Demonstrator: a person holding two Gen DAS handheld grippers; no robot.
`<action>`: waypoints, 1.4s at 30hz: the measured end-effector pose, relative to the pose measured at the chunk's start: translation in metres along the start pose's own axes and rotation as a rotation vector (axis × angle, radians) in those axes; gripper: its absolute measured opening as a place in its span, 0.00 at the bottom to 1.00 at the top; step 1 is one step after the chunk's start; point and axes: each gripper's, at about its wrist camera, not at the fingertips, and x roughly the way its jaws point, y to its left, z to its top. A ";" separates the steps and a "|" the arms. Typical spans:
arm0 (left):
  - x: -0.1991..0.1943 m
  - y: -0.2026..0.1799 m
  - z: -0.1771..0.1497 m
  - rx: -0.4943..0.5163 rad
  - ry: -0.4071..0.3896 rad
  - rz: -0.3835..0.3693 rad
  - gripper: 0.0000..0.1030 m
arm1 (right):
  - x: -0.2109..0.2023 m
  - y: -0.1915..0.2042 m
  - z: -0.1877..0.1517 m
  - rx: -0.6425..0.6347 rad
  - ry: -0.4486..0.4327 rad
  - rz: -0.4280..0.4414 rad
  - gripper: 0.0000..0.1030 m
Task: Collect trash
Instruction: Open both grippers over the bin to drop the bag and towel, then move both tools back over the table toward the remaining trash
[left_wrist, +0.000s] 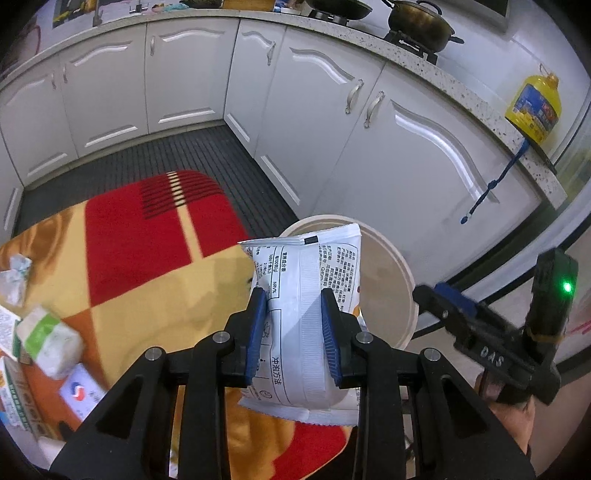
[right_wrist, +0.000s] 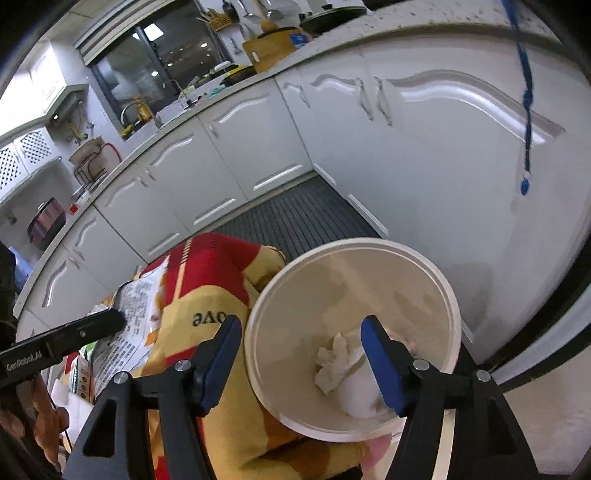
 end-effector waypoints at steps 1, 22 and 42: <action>0.003 -0.001 0.001 -0.004 0.002 -0.008 0.27 | 0.000 -0.003 -0.001 0.013 0.003 0.003 0.63; -0.001 0.009 -0.002 -0.019 -0.018 0.044 0.55 | 0.009 0.010 -0.008 -0.010 0.040 0.009 0.64; -0.041 0.038 -0.012 -0.046 -0.077 0.096 0.55 | 0.000 0.058 -0.009 -0.112 0.026 -0.018 0.67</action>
